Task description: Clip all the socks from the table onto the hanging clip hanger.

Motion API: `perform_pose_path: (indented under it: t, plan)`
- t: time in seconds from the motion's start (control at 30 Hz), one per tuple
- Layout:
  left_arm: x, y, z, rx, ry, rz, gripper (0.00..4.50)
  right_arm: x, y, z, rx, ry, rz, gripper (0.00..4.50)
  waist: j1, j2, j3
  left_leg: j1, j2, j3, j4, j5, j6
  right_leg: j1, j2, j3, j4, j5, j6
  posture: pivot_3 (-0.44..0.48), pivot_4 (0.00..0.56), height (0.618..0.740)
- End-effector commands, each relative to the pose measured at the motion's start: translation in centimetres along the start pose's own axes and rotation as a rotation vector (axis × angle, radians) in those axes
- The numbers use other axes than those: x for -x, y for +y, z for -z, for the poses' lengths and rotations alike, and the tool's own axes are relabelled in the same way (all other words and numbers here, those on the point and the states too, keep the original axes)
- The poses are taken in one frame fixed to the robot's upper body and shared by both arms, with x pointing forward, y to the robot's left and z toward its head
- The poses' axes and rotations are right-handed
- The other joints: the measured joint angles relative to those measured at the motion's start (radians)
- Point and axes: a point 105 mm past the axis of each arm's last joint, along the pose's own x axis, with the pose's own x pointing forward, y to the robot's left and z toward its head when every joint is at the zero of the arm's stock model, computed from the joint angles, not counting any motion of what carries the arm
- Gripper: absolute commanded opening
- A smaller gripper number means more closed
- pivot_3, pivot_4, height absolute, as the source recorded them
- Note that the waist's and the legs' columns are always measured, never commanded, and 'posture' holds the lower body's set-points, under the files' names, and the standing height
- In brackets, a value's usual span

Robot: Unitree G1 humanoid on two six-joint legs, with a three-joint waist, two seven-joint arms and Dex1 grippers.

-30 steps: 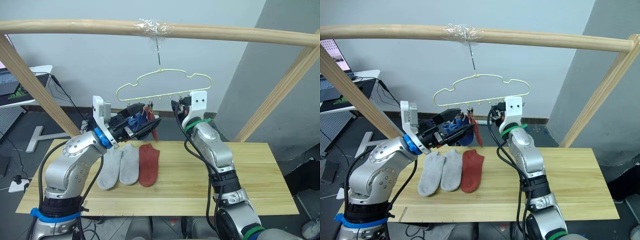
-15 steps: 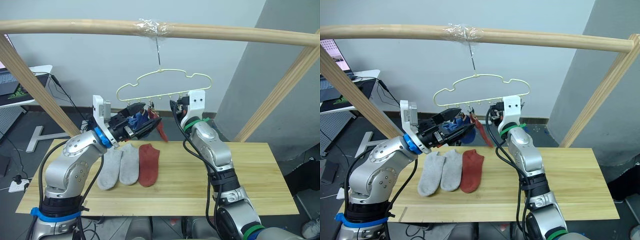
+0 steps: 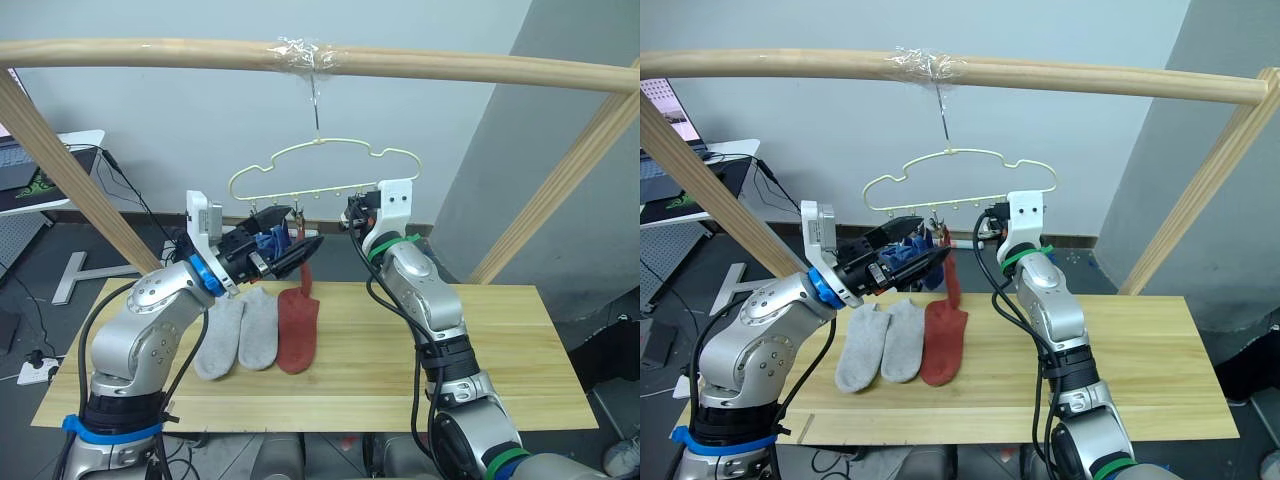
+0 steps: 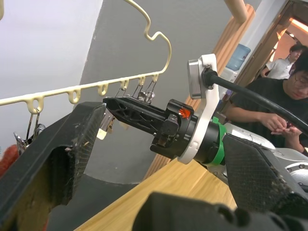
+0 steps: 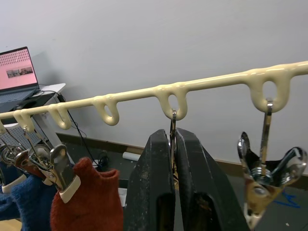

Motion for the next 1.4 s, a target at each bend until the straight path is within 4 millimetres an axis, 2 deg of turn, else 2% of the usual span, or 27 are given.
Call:
perform_pose_path:
  t: [0.03, 0.1, 0.17, 0.2, 0.23, 0.37, 0.5, 0.57, 0.67, 0.73, 0.87, 0.97, 1.2, 1.3, 1.4]
  plan:
    - [0.3, 0.0, 1.7, -0.068, 0.078, -0.032, 4.50, 0.1, 0.4, -2.2, 0.014, -0.051, -0.043, 0.01, 0.000, 0.000, 0.000, 0.000, 0.000, 0.000, 0.000, 0.000, 0.000, 0.000, 0.000, 0.000, 0.000, 0.000, 0.000, 0.213, 0.142, 0.740]
    - [0.7, 0.4, 3.1, -0.082, 0.132, -0.075, 4.50, 0.3, 0.1, -2.1, 0.019, -0.032, -0.051, 0.01, 0.000, 0.001, 0.000, 0.000, 0.000, 0.001, -0.001, 0.000, 0.000, 0.000, 0.000, 0.001, 0.000, 0.000, 0.000, 0.213, 0.142, 0.740]
    - [1.7, 1.0, 8.1, -0.119, 0.293, -0.140, 4.50, 0.8, -0.7, -2.2, 0.046, -0.004, -0.078, 0.01, 0.000, 0.002, 0.001, 0.000, 0.000, 0.001, -0.001, 0.000, 0.000, -0.001, 0.000, 0.001, 0.000, 0.000, -0.001, 0.195, 0.145, 0.740]
    - [2.2, 0.9, 9.9, -0.130, 0.349, -0.139, 4.50, 1.0, -1.0, -2.2, 0.058, 0.008, -0.087, 0.01, 0.000, 0.002, 0.001, 0.000, 0.000, 0.001, -0.001, 0.000, 0.000, -0.001, 0.000, 0.001, 0.000, -0.001, -0.001, 0.195, 0.145, 0.740]
    - [2.6, 1.6, 12.1, -0.136, 0.407, -0.206, 4.50, 1.3, -1.4, -2.3, 0.061, 0.017, -0.089, 0.01, 0.000, 0.003, 0.002, 0.000, 0.000, 0.001, -0.001, 0.000, 0.000, -0.001, -0.001, 0.001, 0.000, -0.001, -0.001, 0.185, 0.143, 0.740]
    - [2.8, 2.7, 16.3, -0.171, 0.513, -0.291, 4.50, 1.9, -1.8, -2.1, 0.063, 0.050, -0.096, 0.01, 0.003, 0.003, 0.002, -0.001, 0.000, 0.001, -0.001, 0.000, 0.000, -0.002, -0.001, 0.000, 0.000, -0.001, -0.001, 0.177, 0.142, 0.740]
    - [1.2, 3.0, 19.4, -0.167, 0.562, -0.320, 4.50, 2.3, -1.8, -1.7, 0.058, 0.066, -0.082, 0.01, 0.007, 0.003, 0.002, -0.002, 0.000, 0.000, 0.000, 0.000, 0.000, -0.003, 0.000, -0.001, 0.000, -0.001, -0.001, 0.162, 0.137, 0.740]
    - [-0.1, 2.4, 20.2, -0.104, 0.536, -0.306, 4.50, 2.5, -1.7, -1.6, 0.052, 0.068, -0.072, 0.01, 0.005, 0.003, 0.002, -0.004, -0.001, 0.000, 0.000, 0.000, 0.000, -0.002, -0.001, -0.001, 0.000, 0.000, 0.000, 0.154, 0.136, 0.740]
    - [-1.2, 1.4, 21.1, -0.122, 0.556, -0.237, 4.50, 2.6, -1.4, -1.7, 0.051, 0.064, -0.071, 0.01, 0.001, 0.002, 0.002, -0.006, -0.001, 0.001, 0.001, 0.000, 0.000, -0.004, -0.001, -0.001, -0.001, 0.001, 0.001, 0.145, 0.132, 0.740]
    - [-0.9, 1.7, 22.0, -0.086, 0.597, -0.254, 4.50, 2.7, -1.4, -1.7, 0.054, 0.066, -0.067, 0.01, -0.001, 0.002, 0.001, -0.009, -0.001, 0.000, 0.001, 0.000, 0.000, -0.007, 0.000, -0.001, 0.000, 0.001, 0.000, 0.131, 0.130, 0.740]
    - [0.9, 2.5, 23.8, -0.056, 0.720, -0.305, 4.50, 3.1, -1.9, -1.9, 0.062, 0.066, -0.049, 0.01, -0.001, 0.002, -0.002, -0.013, -0.001, -0.002, 0.002, 0.000, 0.000, -0.011, 0.001, -0.002, 0.001, 0.001, 0.000, 0.117, 0.122, 0.740]
    - [1.4, 2.6, 23.9, -0.039, 0.725, -0.328, 3.92, 3.3, -2.2, -1.9, 0.067, 0.069, -0.036, 0.00, -0.002, 0.001, -0.006, -0.013, -0.001, -0.001, 0.003, 0.000, 0.000, -0.011, 0.001, -0.002, 0.001, 0.002, 0.001, 0.109, 0.118, 0.740]
    - [1.3, -0.1, 24.3, 0.041, 0.711, -0.219, 1.98, 3.4, -2.5, -1.8, 0.068, 0.075, -0.032, 0.00, -0.003, 0.002, -0.017, -0.013, -0.001, -0.001, 0.003, 0.000, 0.000, -0.011, 0.001, -0.002, 0.002, 0.002, 0.001, 0.115, 0.115, 0.740]
    - [0.4, -1.4, 23.1, 0.072, 0.619, -0.161, 1.23, 3.4, -2.8, -1.8, 0.074, 0.078, -0.033, 0.00, -0.002, 0.002, -0.017, -0.012, -0.001, -0.001, 0.003, 0.000, 0.000, -0.010, 0.001, -0.002, 0.002, 0.002, 0.001, 0.115, 0.115, 0.740]
    - [-0.9, -2.9, 21.2, 0.058, 0.509, -0.078, 0.43, 3.4, -3.1, -1.7, 0.097, 0.094, -0.051, 0.00, -0.001, 0.002, -0.017, -0.013, -0.001, -0.001, 0.004, 0.000, 0.000, -0.010, 0.000, -0.002, 0.001, 0.002, 0.001, 0.122, 0.119, 0.740]
